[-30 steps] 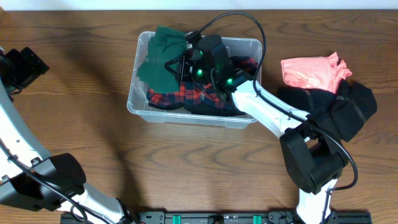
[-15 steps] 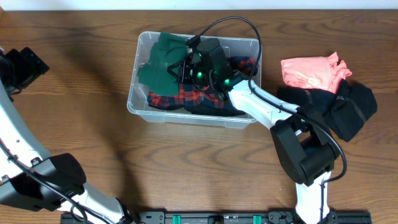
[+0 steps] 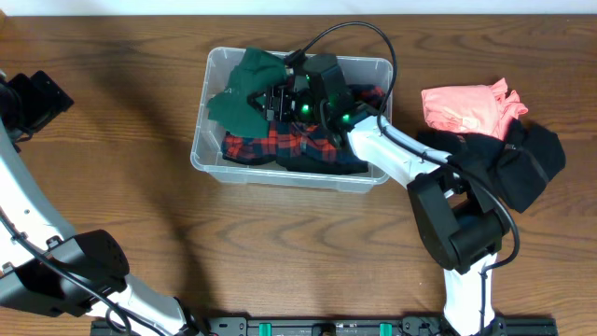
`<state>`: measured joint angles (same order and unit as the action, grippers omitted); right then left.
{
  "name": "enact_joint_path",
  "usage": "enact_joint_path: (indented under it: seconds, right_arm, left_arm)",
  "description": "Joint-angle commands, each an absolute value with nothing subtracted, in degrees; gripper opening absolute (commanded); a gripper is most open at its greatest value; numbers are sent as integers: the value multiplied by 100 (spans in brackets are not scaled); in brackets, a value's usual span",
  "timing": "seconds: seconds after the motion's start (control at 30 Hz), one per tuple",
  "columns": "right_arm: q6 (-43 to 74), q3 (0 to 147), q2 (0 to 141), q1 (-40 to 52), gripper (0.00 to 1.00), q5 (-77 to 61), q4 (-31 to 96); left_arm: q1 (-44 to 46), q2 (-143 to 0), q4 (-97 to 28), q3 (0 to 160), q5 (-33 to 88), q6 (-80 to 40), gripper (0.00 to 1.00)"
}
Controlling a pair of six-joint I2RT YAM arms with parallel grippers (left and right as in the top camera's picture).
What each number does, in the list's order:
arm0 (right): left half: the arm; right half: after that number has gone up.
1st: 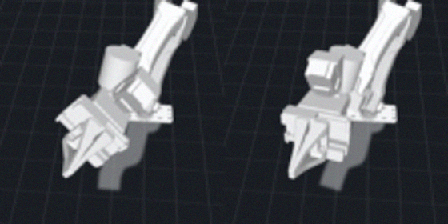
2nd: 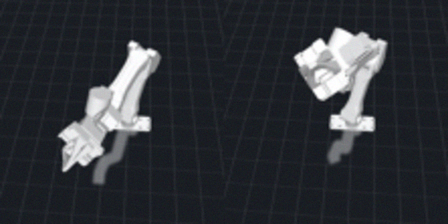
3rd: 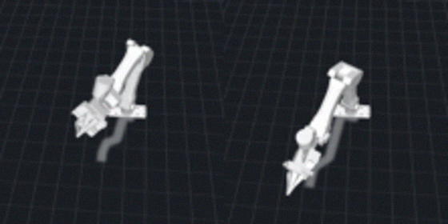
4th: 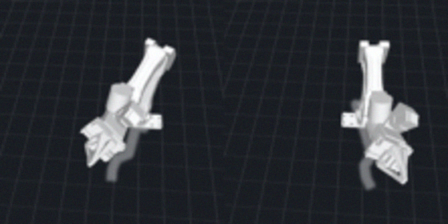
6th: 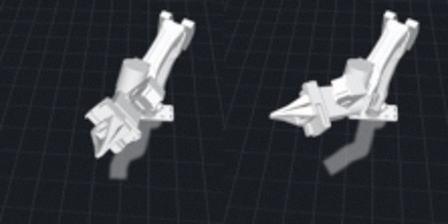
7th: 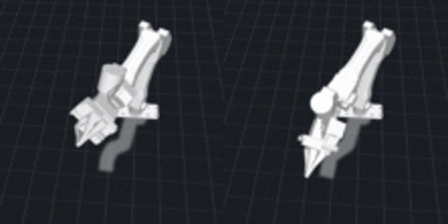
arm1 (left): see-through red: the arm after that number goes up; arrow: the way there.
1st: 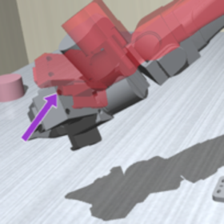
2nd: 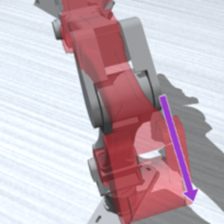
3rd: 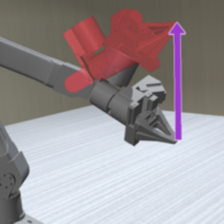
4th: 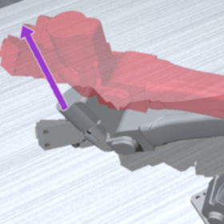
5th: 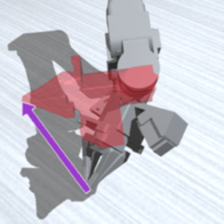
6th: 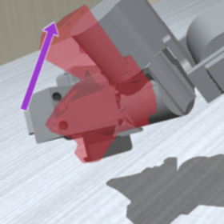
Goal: Pack container
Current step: 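Lower the dark green garment into the bin's left side and press it down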
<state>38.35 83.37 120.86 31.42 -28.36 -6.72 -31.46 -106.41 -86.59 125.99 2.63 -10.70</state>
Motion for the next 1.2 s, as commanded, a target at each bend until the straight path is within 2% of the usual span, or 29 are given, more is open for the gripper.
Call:
enact_joint_path:
  seconds: [0.0,0.13,0.2,0.23,0.5,0.87,1.17]
  right_arm:
    - [3518,8442,11911,2958,77,-2766,-563]
    - [3153,8444,11655,2882,83,-2722,-368]
    - [2869,8444,11511,2877,97,-2644,-217]
    - [2751,8444,11426,2877,99,-2534,-99]
    - [1693,8444,10892,3028,99,-1625,548]
    - [-233,8466,10888,3776,99,49,290]
    - [-510,8466,11061,3844,99,1,-279]
  left_arm:
    - [-3159,-10663,-8672,12584,257,-1125,98]
    - [-3159,-10663,-8672,12584,257,-1125,98]
    - [-3159,-10663,-8672,12584,257,-1125,98]
    - [-3159,-10663,-8672,12584,257,-1125,98]
    - [-3159,-10663,-8672,12584,257,-1125,98]
    - [-3159,-10663,-8672,12584,257,-1125,98]
    - [-3159,-10663,-8672,12584,257,-1125,98]
